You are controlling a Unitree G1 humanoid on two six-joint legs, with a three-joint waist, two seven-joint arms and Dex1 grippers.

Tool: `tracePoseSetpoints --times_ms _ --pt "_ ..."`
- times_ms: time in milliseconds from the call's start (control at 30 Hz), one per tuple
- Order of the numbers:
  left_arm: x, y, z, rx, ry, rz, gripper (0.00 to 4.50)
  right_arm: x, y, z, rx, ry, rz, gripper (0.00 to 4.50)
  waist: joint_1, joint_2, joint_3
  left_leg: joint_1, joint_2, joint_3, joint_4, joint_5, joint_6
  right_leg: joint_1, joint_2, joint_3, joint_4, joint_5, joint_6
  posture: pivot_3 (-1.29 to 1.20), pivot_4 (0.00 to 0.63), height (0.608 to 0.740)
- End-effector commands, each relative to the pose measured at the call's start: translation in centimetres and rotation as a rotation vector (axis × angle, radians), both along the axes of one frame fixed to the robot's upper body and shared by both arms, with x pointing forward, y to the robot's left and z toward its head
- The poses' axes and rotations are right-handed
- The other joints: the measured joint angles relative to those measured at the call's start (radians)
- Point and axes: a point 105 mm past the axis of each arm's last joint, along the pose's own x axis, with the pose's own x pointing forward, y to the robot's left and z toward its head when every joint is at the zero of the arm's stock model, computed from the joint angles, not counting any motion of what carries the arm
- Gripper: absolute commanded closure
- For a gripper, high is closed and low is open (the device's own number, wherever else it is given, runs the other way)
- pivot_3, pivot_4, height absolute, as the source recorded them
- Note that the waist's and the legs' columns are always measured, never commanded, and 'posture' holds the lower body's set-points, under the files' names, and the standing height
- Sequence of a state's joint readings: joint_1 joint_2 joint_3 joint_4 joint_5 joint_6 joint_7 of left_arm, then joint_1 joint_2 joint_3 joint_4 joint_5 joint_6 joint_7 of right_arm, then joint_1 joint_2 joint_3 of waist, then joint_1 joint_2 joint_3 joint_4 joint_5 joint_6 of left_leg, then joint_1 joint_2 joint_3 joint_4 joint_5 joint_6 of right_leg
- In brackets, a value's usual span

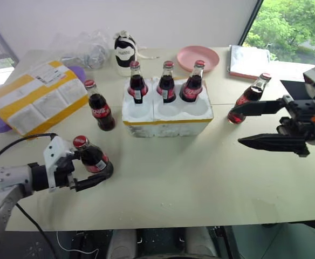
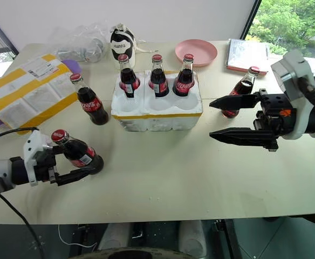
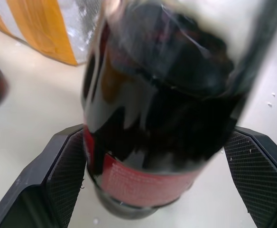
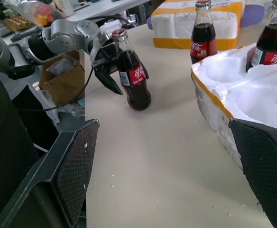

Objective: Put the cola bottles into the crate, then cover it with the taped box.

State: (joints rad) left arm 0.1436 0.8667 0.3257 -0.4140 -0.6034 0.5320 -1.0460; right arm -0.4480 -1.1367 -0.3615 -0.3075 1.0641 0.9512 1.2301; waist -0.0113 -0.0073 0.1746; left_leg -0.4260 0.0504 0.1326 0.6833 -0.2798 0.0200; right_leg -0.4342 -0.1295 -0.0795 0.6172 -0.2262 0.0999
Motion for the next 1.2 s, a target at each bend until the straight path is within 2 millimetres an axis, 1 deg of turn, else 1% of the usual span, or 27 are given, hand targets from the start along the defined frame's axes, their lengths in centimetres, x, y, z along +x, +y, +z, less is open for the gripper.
tracePoseSetpoints --times_ms 33,67,200,267,400,533,667,733,833,900,1000,1067,1133,1200 --pt "-0.3 -0.5 0.6 -0.015 -0.014 -0.04 1.43 -0.5 0.3 1.1 0.012 -0.056 0.007 0.0 0.0 0.0 0.0 0.0 0.0 0.0 0.0 0.0 0.0 0.0 0.0 0.0 0.0 0.0 0.0 0.0 0.15 0.74" --pt "-0.2 -0.5 0.7 -0.017 -0.014 -0.042 1.68 -0.5 0.3 1.1 0.014 -0.056 0.005 0.0 0.0 0.0 0.0 0.0 0.0 0.0 0.0 0.0 0.0 0.0 0.0 0.0 0.0 0.0 0.0 0.0 0.15 0.74" --pt "0.1 -1.0 1.4 -0.021 -0.019 -0.061 1.67 -0.5 0.4 1.0 0.019 -0.054 -0.004 0.0 0.002 0.0 0.0 0.0 0.0 0.0 0.0 0.0 0.0 0.0 0.0 0.0 0.0 0.0 0.0 0.0 0.15 0.74" --pt "0.3 -1.3 2.3 -0.03 -0.024 -0.081 1.67 -0.5 0.4 0.8 0.017 -0.053 -0.013 0.0 0.002 0.0 0.0 0.0 0.0 0.0 0.0 0.0 0.0 0.0 0.0 0.0 0.0 0.0 0.0 0.0 0.15 0.74" --pt "0.8 -2.4 5.3 -0.058 -0.063 -0.155 1.67 -0.4 0.3 0.5 0.02 -0.052 -0.03 0.0 0.004 -0.001 0.0 0.0 0.0 0.0 0.001 0.0 0.0 0.0 0.0 0.0 0.0 0.001 0.001 0.0 0.15 0.74" --pt "2.8 -4.1 8.6 -0.06 -0.12 -0.218 1.67 -0.2 0.4 0.3 0.026 -0.06 -0.044 0.0 0.006 -0.001 0.0 0.0 -0.001 0.0 0.001 0.0 0.0 0.001 0.001 0.0 0.001 0.002 0.003 0.0 0.15 0.74" --pt "4.7 -7.2 11.4 -0.087 -0.175 -0.318 1.67 0.1 0.4 -0.2 0.021 -0.073 -0.072 0.0 0.015 -0.001 0.0 0.0 -0.003 0.001 0.002 0.001 -0.001 0.003 0.002 0.0 0.001 0.003 0.005 0.0 0.15 0.74" --pt "6.0 -8.7 11.8 -0.059 -0.209 -0.341 1.67 0.3 0.3 -0.4 0.014 -0.087 -0.101 0.0 0.023 -0.002 0.0 0.0 -0.002 0.001 0.002 0.004 -0.005 0.003 0.003 0.0 0.001 0.004 0.007 0.0 0.15 0.74" --pt "8.3 -10.5 11.7 -0.017 -0.267 -0.335 1.67 1.0 -0.1 -0.8 -0.001 -0.116 -0.161 0.0 0.026 -0.002 0.0 0.0 -0.002 0.001 0.002 0.004 -0.006 0.003 0.004 0.0 0.001 0.004 0.007 0.0 0.15 0.74" --pt "9.7 -12.0 12.0 -0.044 -0.284 -0.332 1.67 1.2 -0.4 -1.1 -0.008 -0.126 -0.196 0.0 0.026 -0.002 0.001 0.0 -0.002 0.0 0.002 0.005 -0.006 0.003 0.004 0.0 0.001 0.004 0.007 0.0 0.15 0.74" --pt "11.4 -14.2 12.4 -0.074 -0.307 -0.335 1.67 1.0 -0.7 -1.3 -0.007 -0.128 -0.214 0.0 0.045 -0.003 0.001 0.0 -0.002 -0.001 0.004 0.005 -0.006 0.005 0.004 -0.001 0.0 0.004 0.007 0.0 0.15 0.74" --pt "12.2 -15.5 12.8 -0.101 -0.311 -0.35 1.67 0.7 -0.7 -1.5 -0.005 -0.129 -0.222 0.0 0.054 -0.003 0.001 0.0 -0.002 -0.001 0.007 0.004 -0.005 0.006 0.004 -0.001 0.0 0.004 0.007 0.0 0.15 0.74" --pt "12.7 -16.7 13.4 -0.14 -0.297 -0.367 1.67 0.6 -0.8 -1.6 -0.002 -0.126 -0.232 0.0 0.055 -0.003 0.001 -0.001 -0.002 -0.002 0.011 0.0 0.001 0.008 0.004 -0.001 0.0 0.004 0.007 0.0 0.15 0.74" --pt "13.2 -17.4 13.7 -0.142 -0.302 -0.379 1.67 0.5 -0.8 -1.8 0.0 -0.125 -0.241 0.0 0.052 -0.003 0.001 -0.002 -0.002 -0.003 0.015 -0.001 0.004 0.009 0.004 -0.001 0.0 0.004 0.006 0.0 0.15 0.74"
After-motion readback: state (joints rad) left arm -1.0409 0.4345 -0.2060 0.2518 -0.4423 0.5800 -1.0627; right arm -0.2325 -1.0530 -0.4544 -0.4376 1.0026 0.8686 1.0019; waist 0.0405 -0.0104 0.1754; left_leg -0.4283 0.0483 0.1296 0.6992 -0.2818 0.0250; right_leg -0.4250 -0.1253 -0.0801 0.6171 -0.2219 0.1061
